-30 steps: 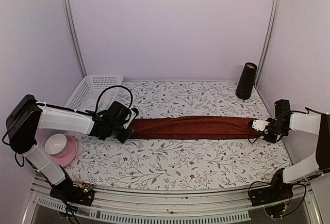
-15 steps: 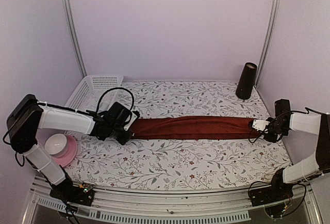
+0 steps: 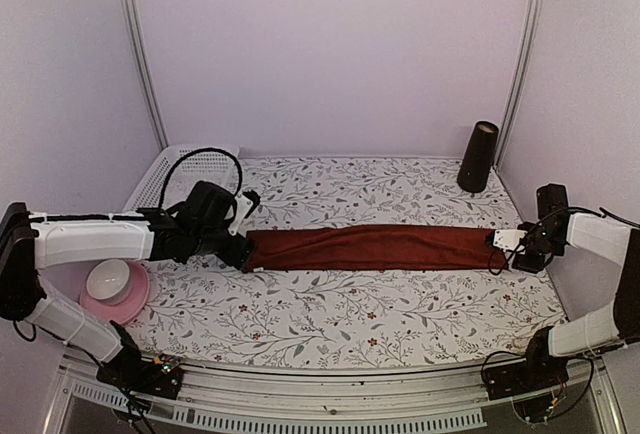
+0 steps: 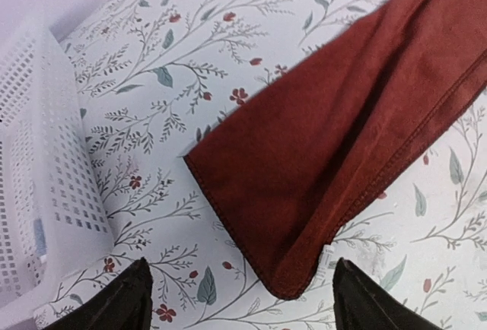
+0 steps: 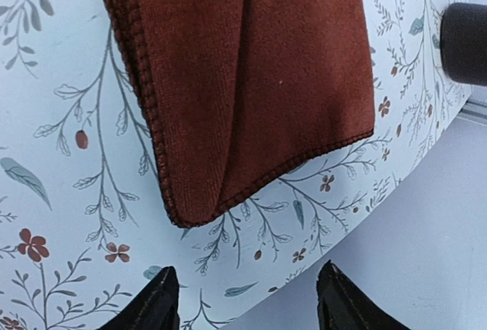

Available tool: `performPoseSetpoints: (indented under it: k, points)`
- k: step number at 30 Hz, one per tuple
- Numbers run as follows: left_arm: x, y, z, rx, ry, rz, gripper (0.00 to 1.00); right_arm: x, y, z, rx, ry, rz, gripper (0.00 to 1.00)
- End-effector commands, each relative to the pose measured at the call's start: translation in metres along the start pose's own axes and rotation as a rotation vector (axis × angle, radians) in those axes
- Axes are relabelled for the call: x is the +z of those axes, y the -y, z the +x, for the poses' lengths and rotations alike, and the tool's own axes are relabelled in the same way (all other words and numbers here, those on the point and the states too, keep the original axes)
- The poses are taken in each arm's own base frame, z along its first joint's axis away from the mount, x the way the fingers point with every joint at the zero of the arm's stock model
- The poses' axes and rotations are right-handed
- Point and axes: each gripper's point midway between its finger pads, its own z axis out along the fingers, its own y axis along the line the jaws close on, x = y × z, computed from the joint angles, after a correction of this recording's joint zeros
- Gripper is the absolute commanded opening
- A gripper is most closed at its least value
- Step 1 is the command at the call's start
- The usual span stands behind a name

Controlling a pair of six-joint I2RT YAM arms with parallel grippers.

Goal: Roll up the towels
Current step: Fold the towel at the center of the board.

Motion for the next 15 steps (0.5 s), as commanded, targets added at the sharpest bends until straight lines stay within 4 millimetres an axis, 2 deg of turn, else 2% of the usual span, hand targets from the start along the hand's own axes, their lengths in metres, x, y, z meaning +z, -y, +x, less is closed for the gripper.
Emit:
performPoseSetpoints:
  k: [1, 4, 9, 12, 15]
  points:
    - [-0.005, -0.026, -0.015, -0.096, 0.075, -0.042, 0.82, -0.016, -0.012, -0.006, -0.041, 0.038, -0.087, 0.67]
    - [0.005, -0.041, -0.025, -0.134, 0.087, -0.066, 0.81, -0.022, 0.000, -0.019, -0.001, 0.099, -0.082, 0.68]
    - [0.048, -0.047, -0.033, -0.145, 0.014, -0.025, 0.78, -0.031, 0.038, -0.055, 0.260, 0.245, -0.182, 0.69]
    - [0.070, -0.047, -0.034, -0.176, -0.020, 0.049, 0.76, -0.014, 0.051, -0.065, 0.457, 0.234, -0.303, 0.67]
    - [0.083, -0.047, -0.034, -0.213, -0.035, 0.101, 0.72, 0.004, 0.059, -0.067, 0.596, 0.194, -0.364, 0.63]
